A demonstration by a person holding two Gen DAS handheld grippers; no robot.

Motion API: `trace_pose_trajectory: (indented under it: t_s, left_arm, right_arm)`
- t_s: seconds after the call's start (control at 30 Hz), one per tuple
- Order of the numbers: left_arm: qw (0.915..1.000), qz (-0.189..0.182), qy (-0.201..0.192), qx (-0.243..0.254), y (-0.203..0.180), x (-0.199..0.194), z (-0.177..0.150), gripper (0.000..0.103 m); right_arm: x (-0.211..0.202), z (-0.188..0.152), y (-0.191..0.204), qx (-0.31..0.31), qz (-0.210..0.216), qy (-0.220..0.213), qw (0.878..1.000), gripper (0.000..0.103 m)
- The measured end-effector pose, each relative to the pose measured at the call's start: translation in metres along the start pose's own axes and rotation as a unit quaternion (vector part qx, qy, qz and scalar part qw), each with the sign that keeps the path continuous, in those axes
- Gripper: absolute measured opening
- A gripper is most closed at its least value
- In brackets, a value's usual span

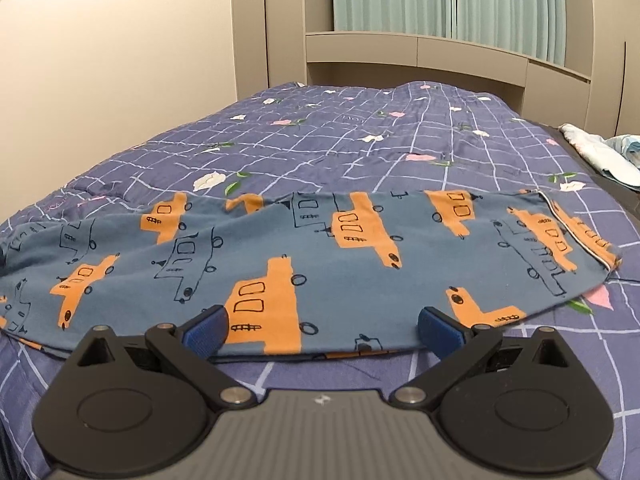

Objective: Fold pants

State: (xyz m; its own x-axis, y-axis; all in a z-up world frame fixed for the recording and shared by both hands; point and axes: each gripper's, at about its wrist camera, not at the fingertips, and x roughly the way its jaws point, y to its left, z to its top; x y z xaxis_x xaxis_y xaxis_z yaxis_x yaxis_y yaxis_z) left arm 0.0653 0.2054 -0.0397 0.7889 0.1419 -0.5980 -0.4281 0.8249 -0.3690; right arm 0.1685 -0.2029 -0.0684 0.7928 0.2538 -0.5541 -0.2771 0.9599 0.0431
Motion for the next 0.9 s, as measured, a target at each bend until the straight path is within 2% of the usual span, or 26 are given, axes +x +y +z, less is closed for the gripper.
trace_pose_trajectory:
  t_s: [0.07, 0.13, 0.2, 0.27, 0.33, 0.5, 0.67, 0.8, 0.9]
  left_arm:
    - [0.9995, 0.010, -0.008, 0.027, -0.011, -0.003, 0.002, 0.088]
    - [0.9980, 0.028, -0.021, 0.052, -0.024, -0.004, 0.003, 0.101]
    - [0.9943, 0.046, -0.041, 0.087, -0.042, -0.005, 0.002, 0.102]
    - [0.9913, 0.041, -0.046, 0.116, -0.061, -0.003, 0.000, 0.102]
    - [0.9897, 0.025, -0.040, 0.135, -0.080, 0.003, -0.003, 0.102]
    - [0.9849, -0.043, -0.007, 0.168, -0.138, 0.028, -0.015, 0.102]
    - [0.9819, -0.112, 0.017, 0.152, -0.200, 0.053, -0.027, 0.102]
    - [0.9720, -0.148, 0.028, 0.180, -0.247, 0.071, -0.043, 0.102]
    - [0.9634, -0.171, 0.039, 0.203, -0.276, 0.084, -0.058, 0.102]
  right_arm:
    - [-0.001, -0.001, -0.007, 0.003, -0.002, -0.004, 1.000, 0.103]
    - [-0.004, 0.000, -0.015, 0.008, -0.006, -0.006, 1.000, 0.103]
    - [-0.006, 0.000, -0.029, 0.014, -0.019, -0.008, 1.000, 0.103]
    - [-0.008, -0.001, -0.045, 0.022, -0.033, -0.009, 0.999, 0.103]
    - [-0.010, -0.003, -0.064, 0.036, -0.045, -0.009, 0.998, 0.103]
    - [-0.010, -0.004, -0.114, 0.069, -0.076, 0.001, 0.995, 0.103]
    - [-0.007, 0.001, -0.154, 0.082, -0.089, 0.010, 0.993, 0.103]
    - [0.004, 0.008, -0.180, 0.088, -0.081, 0.017, 0.993, 0.103]
    - [0.012, 0.012, -0.203, 0.113, -0.058, 0.017, 0.992, 0.103]
